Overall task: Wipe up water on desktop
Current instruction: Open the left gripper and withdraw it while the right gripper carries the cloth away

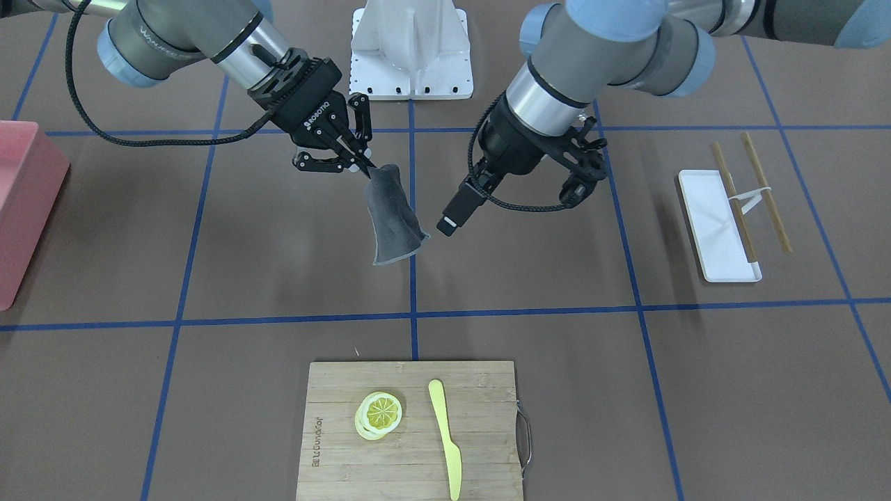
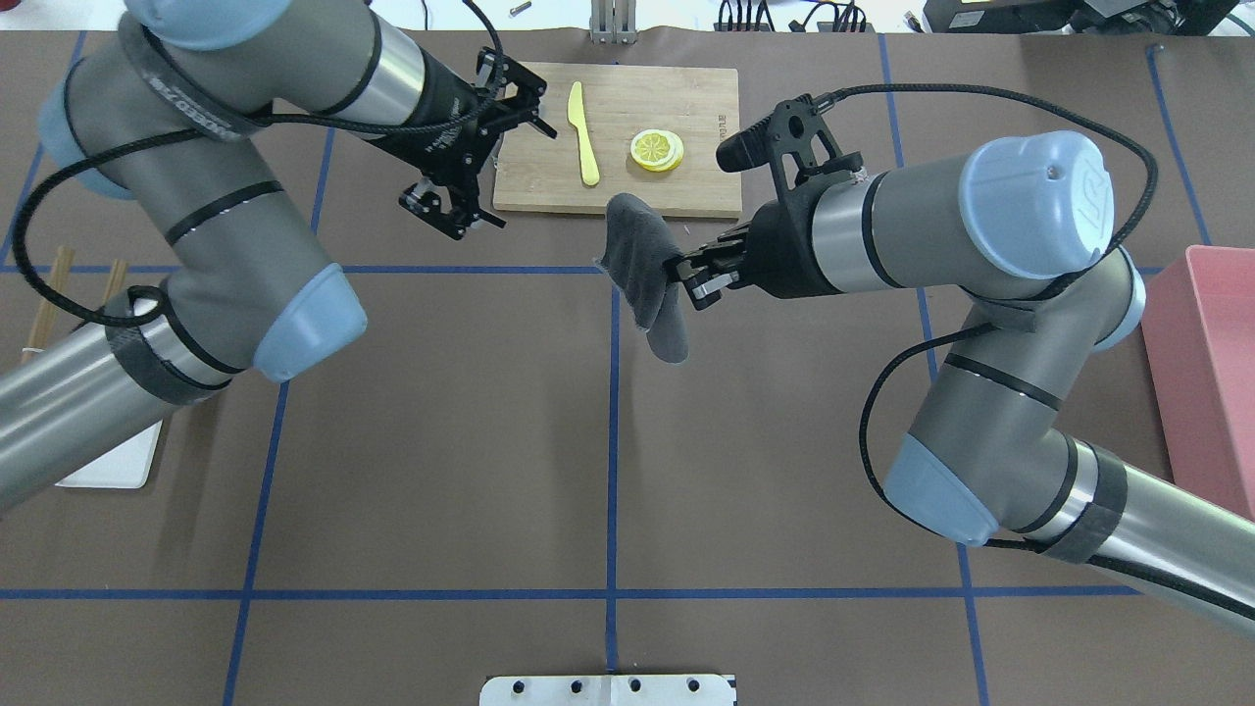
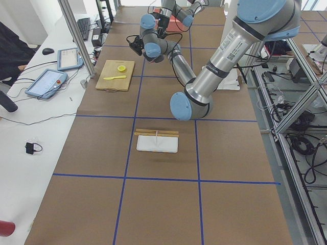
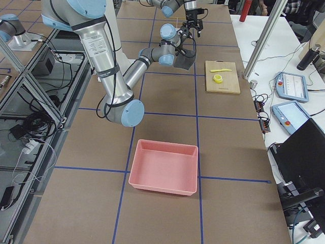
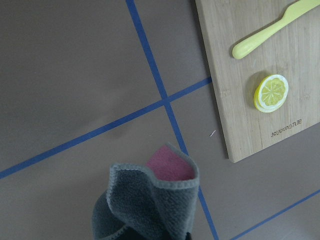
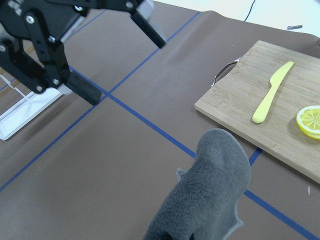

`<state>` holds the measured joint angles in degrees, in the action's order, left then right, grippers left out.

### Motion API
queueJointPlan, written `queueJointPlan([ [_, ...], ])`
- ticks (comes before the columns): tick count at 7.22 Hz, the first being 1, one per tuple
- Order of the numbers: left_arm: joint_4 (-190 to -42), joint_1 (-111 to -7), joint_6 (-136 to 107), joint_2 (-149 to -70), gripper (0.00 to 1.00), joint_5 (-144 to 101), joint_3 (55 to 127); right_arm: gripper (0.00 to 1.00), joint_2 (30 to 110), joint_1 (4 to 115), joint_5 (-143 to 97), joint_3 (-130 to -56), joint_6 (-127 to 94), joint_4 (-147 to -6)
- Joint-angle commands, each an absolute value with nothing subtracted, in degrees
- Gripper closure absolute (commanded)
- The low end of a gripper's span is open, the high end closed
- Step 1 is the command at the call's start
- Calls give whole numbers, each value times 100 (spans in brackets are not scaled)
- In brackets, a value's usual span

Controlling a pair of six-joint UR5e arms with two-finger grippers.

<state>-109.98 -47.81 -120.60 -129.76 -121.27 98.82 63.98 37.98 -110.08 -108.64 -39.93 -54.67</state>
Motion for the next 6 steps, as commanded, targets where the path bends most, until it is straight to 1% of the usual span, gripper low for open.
queueJointPlan([
  [1,-10986,-5393,-10161,-12438,2,-12085,10239,100,7107,4155,-11074,-11213,-4017,-6042],
  [2,-10934,-5588,-9438,-12358,2,-12015,10265,100,7076,4444,-11179,-11580,-3921,-7578],
  [3,-10916,-5659,-9013,-12175,2,-11884,10274,100,6997,4708,-11093,-11775,-3563,-8542],
  [4,-10925,-5747,-8426,-11834,2,-11883,10344,100,7074,4911,-10979,-11734,-3159,-8848],
  [5,-10916,-5879,-6949,-11125,2,-11900,10701,100,7153,5078,-10873,-11733,-2520,-9460],
  [6,-10933,-5932,-5960,-10440,2,-11935,11088,100,7163,5211,-10594,-11777,-1565,-10144],
])
